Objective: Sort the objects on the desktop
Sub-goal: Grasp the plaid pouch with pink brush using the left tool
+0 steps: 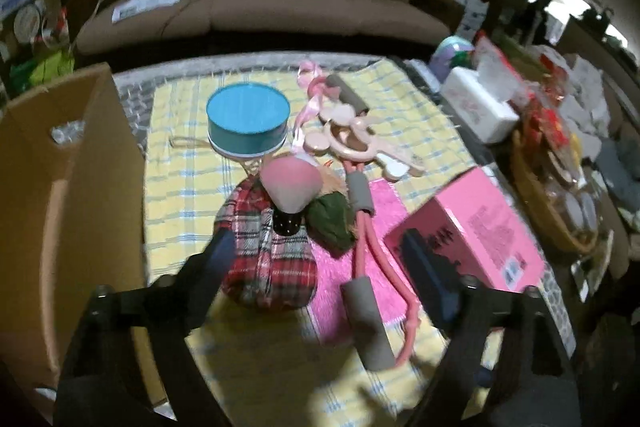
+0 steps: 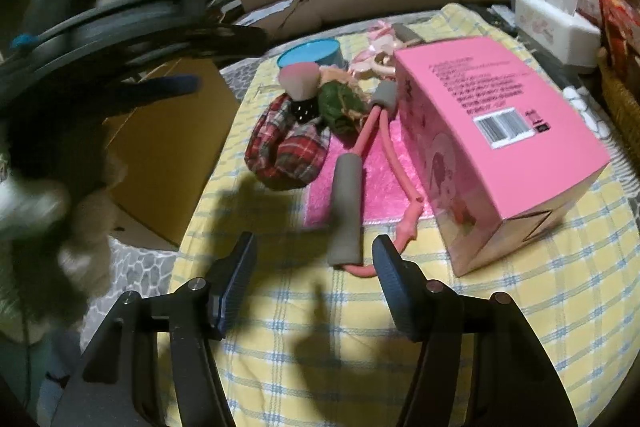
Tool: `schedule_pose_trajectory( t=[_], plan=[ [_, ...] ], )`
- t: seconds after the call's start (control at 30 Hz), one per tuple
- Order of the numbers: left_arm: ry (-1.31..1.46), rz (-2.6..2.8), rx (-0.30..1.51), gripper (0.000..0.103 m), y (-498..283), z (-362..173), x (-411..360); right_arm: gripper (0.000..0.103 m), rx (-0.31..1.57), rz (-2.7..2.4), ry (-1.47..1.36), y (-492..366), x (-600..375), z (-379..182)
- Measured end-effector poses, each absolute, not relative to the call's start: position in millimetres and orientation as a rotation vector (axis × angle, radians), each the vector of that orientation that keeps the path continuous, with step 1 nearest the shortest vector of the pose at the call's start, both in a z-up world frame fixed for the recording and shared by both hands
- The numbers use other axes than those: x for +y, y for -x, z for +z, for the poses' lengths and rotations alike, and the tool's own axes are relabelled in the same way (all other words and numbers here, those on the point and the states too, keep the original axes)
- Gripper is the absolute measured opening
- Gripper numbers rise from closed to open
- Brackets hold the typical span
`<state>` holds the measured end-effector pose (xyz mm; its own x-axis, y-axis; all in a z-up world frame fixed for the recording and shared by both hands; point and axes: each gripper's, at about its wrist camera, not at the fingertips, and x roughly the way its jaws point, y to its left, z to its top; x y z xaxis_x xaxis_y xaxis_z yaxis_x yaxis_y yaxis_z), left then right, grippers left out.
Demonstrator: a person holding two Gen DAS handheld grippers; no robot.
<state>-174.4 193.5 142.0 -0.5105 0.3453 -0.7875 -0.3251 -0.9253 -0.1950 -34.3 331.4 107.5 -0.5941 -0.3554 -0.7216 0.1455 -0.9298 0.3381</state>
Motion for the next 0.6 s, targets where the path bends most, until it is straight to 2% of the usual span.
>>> schedule_pose_trajectory(
  t=[0.07, 0.13, 0.2, 0.47, 0.5, 0.53, 0.57, 0.6],
  plan=[
    [1.303, 2.448, -0.021, 0.072, 184.4, 128.8, 196.2, 0.062, -0.355, -2.536, -1.252, 36.0, 329.8, 104.0],
    [1.313, 2.462, -0.004, 0.064, 194.3, 117.2, 199.5, 0.062, -0.348, -2.531, -1.267, 36.1, 327.4, 101.9],
    [1.321, 2.467, 0.005, 0.06, 205.5, 107.5, 203.2, 0.062, -0.333, -2.522, -1.278, 35.8, 323.4, 100.3],
    [1.336, 2.488, 0.062, 0.059, 231.0, 78.8, 212.2, 0.062, -0.318, -2.497, -1.311, 39.5, 319.8, 94.1],
    [1.321, 2.49, 0.057, 0.051, 231.9, 77.8, 211.6, 0.062, -0.326, -2.491, -1.319, 40.0, 320.7, 92.4],
    [1.312, 2.493, 0.055, 0.036, 231.7, 79.0, 211.4, 0.062, -0.328, -2.486, -1.326, 40.4, 320.8, 90.7],
    [1.296, 2.499, 0.053, 0.029, 231.0, 80.5, 210.7, 0.062, -0.323, -2.486, -1.335, 40.9, 321.2, 89.2],
    [1.289, 2.503, 0.057, 0.026, 229.8, 81.7, 210.5, 0.062, -0.316, -2.489, -1.341, 41.1, 321.5, 88.3]
  ],
)
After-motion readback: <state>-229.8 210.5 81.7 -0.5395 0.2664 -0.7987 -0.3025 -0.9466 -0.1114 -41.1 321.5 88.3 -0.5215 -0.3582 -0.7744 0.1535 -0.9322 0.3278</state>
